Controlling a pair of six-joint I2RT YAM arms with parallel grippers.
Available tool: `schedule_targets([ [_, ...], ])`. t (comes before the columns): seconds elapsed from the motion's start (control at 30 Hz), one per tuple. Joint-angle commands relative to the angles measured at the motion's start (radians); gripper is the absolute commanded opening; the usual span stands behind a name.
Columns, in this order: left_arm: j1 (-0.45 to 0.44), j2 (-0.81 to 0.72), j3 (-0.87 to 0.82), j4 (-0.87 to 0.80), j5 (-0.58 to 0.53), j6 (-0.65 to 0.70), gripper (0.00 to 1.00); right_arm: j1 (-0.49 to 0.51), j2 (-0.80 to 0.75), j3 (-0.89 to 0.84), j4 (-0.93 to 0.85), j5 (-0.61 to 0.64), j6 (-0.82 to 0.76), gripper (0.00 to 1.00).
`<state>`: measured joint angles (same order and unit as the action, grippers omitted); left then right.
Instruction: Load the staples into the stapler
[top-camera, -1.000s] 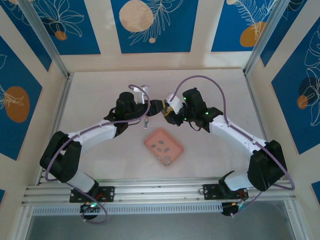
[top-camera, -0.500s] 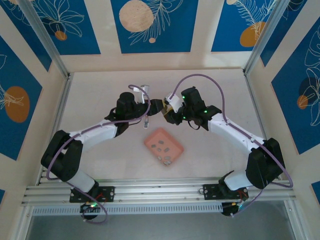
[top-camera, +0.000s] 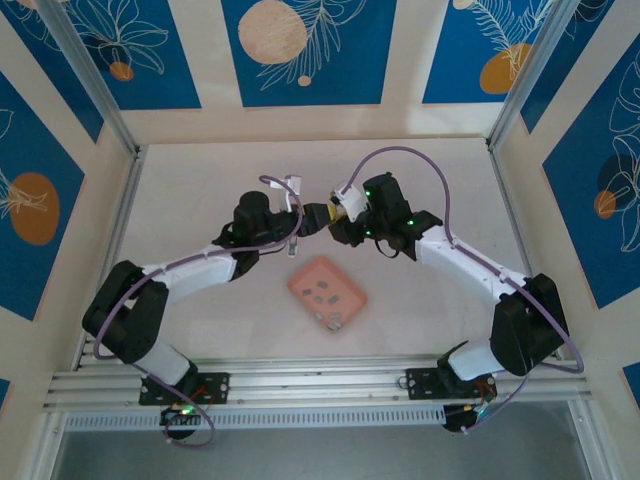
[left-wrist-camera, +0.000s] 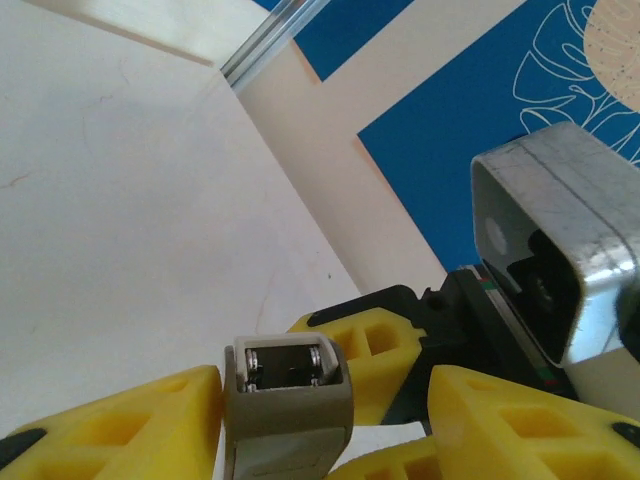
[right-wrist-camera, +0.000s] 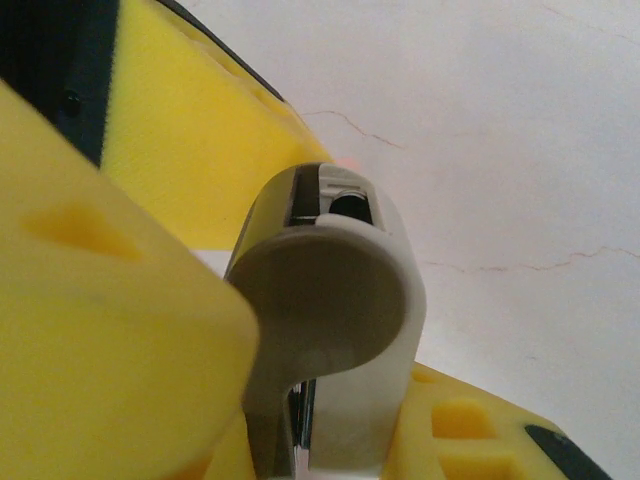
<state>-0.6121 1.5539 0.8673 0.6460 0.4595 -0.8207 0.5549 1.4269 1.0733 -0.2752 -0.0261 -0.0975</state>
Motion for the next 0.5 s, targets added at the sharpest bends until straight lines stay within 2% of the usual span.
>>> schedule_targets([
  [0.0,-0.005,0.012,-0.003,0.058,0.050,-0.030,0.55,-0.004,0.012,0.002,0.043,0.004,0.025,0.23],
  [0.27,-0.006,0.009,0.044,-0.096,0.036,0.045,0.50,0.008,-0.002,0.003,0.090,-0.024,0.018,0.23],
  [0.47,-0.007,0.024,0.050,-0.099,0.031,0.050,0.45,0.026,-0.017,-0.011,0.134,-0.038,0.008,0.23],
])
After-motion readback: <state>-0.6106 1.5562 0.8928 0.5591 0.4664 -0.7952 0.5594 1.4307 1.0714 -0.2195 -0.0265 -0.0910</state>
